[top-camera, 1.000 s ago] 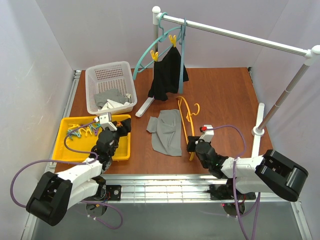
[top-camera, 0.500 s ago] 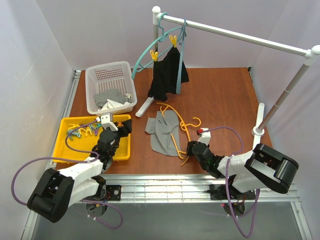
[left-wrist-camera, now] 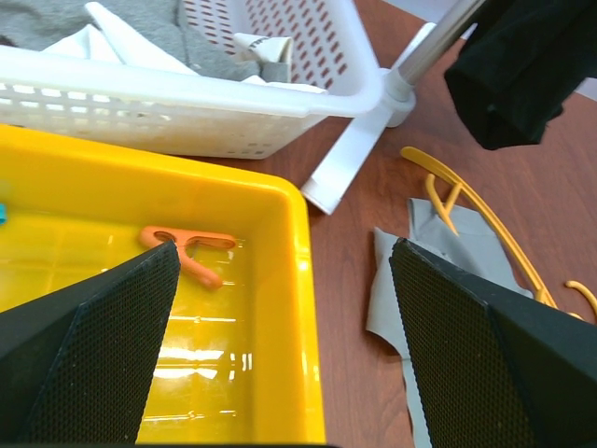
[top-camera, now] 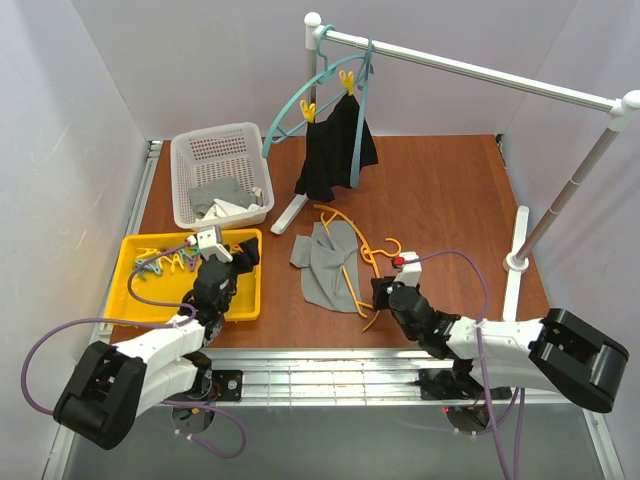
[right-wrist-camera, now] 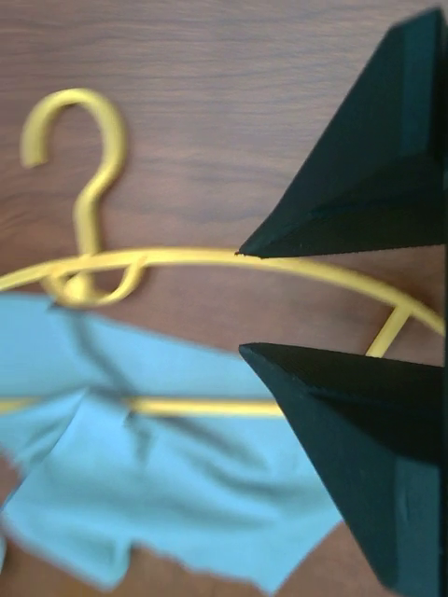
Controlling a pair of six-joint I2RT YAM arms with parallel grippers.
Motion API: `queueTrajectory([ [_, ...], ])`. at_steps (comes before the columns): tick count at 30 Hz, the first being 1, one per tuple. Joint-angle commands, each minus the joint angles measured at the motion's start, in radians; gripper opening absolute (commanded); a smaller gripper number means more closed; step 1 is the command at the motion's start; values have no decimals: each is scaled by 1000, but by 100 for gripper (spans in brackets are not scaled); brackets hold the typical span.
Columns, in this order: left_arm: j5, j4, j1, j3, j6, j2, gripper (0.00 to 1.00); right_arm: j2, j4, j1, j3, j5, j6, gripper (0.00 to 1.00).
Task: Clip the underwear to the hanger
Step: Place the hanger at the center of the board.
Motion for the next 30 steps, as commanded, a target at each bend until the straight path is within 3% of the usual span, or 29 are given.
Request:
queueTrajectory([
  [1,-44,-47,26,17,-16,-5,83,-74,4,18,99,-6,-212,34],
  [2,-33,-48,32,23,-19,-7,84,-68,0,20,133,-67,-295,53],
  [7,11,-110,86,80,-14,16,84,9,-6,18,267,-174,-340,58],
  [11,68,-165,135,95,-59,54,81,83,3,20,437,-277,-423,70],
  [16,51,-343,135,161,-54,-31,80,130,-15,-2,604,-274,-543,75],
  [19,45,-524,135,232,30,-62,80,120,-64,-97,683,-332,-524,76],
  [22,-20,-701,135,312,128,-82,79,87,-75,-276,692,-600,-417,76],
  [26,-71,-678,135,260,165,-134,79,58,-80,-379,703,-664,-447,76],
  [27,-187,-680,135,257,160,-133,79,55,-84,-402,704,-687,-446,76],
  [30,-251,-708,176,286,127,-70,81,43,-92,-427,714,-707,-446,77],
])
